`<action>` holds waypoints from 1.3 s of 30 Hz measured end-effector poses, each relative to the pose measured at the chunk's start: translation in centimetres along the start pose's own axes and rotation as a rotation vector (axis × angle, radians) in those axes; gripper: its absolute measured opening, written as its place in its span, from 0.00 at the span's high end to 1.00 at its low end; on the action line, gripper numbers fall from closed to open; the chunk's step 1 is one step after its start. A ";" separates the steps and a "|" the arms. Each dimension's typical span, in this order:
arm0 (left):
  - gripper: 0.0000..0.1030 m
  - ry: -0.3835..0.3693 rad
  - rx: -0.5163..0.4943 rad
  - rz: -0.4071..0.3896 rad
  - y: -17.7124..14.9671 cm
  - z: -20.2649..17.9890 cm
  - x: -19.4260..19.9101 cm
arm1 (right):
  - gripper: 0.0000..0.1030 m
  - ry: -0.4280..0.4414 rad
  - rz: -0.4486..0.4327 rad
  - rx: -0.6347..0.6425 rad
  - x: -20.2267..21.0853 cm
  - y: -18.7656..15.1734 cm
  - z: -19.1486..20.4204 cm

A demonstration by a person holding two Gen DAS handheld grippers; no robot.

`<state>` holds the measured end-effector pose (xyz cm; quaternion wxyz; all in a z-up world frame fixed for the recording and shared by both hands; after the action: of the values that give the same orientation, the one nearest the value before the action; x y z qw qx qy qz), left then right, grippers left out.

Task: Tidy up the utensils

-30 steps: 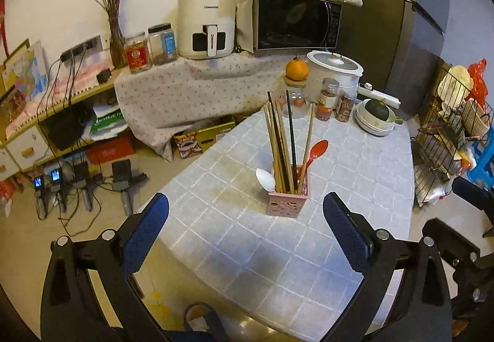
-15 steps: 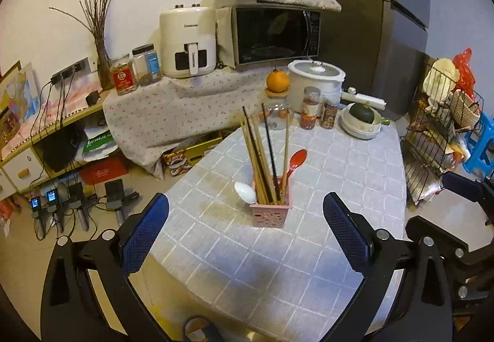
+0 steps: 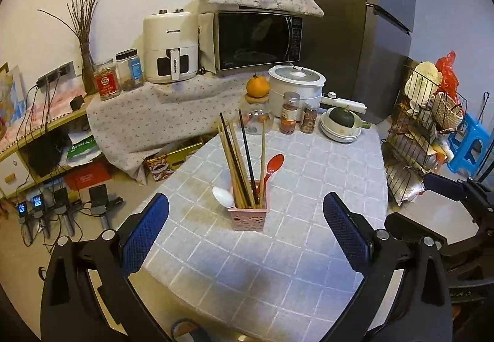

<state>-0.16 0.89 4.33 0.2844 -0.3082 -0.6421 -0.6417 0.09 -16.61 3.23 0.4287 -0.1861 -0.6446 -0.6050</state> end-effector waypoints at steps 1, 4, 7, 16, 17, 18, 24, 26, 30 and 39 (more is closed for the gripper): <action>0.07 -0.002 -0.001 0.001 0.0 0.0 0.0 | 0.09 0.000 0.001 0.000 0.0 0.0 0.0; 0.07 -0.007 0.000 0.003 0.0 -0.1 0.0 | 0.09 0.001 0.001 0.000 0.0 0.0 0.0; 0.07 -0.008 -0.001 0.004 0.0 0.0 0.0 | 0.09 0.001 0.000 0.001 0.0 -0.1 0.1; 0.07 -0.010 0.002 0.011 -0.2 -0.3 -0.1 | 0.09 0.002 0.000 0.001 0.0 -0.1 0.0; 0.07 -0.010 0.002 0.012 -0.2 -0.3 -0.1 | 0.09 0.001 0.000 0.001 0.0 -0.1 0.0; 0.07 -0.008 0.001 0.012 -0.2 -0.3 0.0 | 0.09 0.002 0.001 0.001 0.0 -0.1 0.0; 0.07 -0.011 0.008 0.021 -0.3 0.1 -0.2 | 0.09 0.004 0.000 0.006 -0.1 -0.2 0.4; 0.07 -0.014 0.010 0.020 -0.2 0.3 -0.2 | 0.09 0.005 0.003 0.005 -0.1 -0.3 0.5; 0.07 -0.010 0.008 0.022 -0.3 0.4 -0.2 | 0.09 0.004 0.004 0.009 -0.2 -0.2 0.7; 0.07 0.000 0.006 0.042 -0.4 0.4 -0.6 | 0.09 0.006 0.005 0.010 -0.3 -0.2 0.7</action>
<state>-0.10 1.26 3.64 0.2989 -0.3208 -0.6373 -0.6337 -0.10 -15.91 2.97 0.4331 -0.1840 -0.6458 -0.6013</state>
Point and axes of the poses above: each gripper's, at about its wrist camera, not at the fingertips, and x roughly against the way its jaws point, z to its left, y to its top, the point moved 2 cm from there along -x, roughly the way its jaws point, and after that the axes turned 10 degrees about z, right-handed, at the moved point
